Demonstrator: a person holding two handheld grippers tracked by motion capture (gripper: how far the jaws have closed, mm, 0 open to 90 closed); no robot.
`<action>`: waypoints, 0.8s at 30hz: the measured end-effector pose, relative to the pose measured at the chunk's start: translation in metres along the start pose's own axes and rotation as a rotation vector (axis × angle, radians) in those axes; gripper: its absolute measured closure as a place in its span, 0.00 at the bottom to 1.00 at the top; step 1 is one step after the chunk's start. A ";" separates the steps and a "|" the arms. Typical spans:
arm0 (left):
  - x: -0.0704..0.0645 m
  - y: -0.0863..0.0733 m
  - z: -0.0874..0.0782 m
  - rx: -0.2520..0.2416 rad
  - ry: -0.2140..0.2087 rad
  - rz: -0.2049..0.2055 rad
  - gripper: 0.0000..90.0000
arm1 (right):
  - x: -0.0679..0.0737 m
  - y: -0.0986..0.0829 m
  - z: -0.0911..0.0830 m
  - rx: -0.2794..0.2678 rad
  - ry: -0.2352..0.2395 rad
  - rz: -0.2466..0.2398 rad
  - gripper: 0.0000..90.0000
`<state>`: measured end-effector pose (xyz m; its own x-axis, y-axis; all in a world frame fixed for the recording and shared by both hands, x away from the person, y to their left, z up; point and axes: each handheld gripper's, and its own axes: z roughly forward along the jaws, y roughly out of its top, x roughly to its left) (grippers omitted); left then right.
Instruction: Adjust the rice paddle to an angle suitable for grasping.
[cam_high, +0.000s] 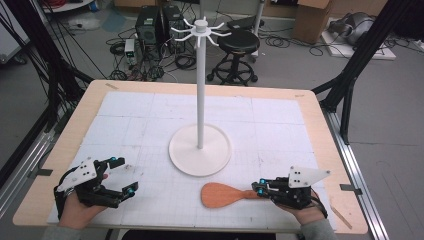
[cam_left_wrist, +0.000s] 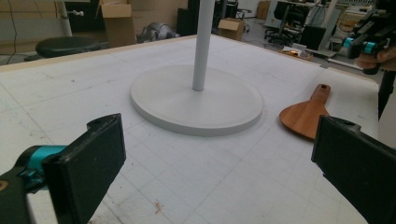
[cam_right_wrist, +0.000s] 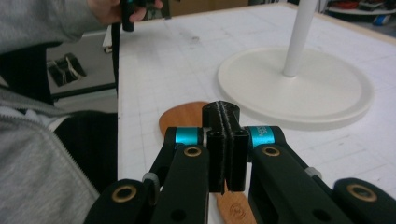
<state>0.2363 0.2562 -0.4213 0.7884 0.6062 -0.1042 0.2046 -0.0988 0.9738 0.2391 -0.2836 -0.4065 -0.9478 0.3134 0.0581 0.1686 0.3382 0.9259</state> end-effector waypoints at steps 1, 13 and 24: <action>0.000 0.000 0.000 0.000 0.000 0.000 0.04 | 0.000 0.000 0.000 0.000 0.000 0.000 0.99; 0.000 -0.001 0.001 0.008 0.005 0.003 0.04 | -0.006 -0.018 0.010 0.130 0.010 0.031 0.99; 0.000 -0.001 0.002 0.015 0.004 0.009 0.04 | -0.007 -0.029 0.018 0.207 0.024 0.040 0.99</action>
<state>0.2366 0.2548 -0.4227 0.7881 0.6082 -0.0949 0.2064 -0.1158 0.9716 0.2463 -0.2796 -0.4403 -0.9450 0.3098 0.1045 0.2559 0.5017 0.8263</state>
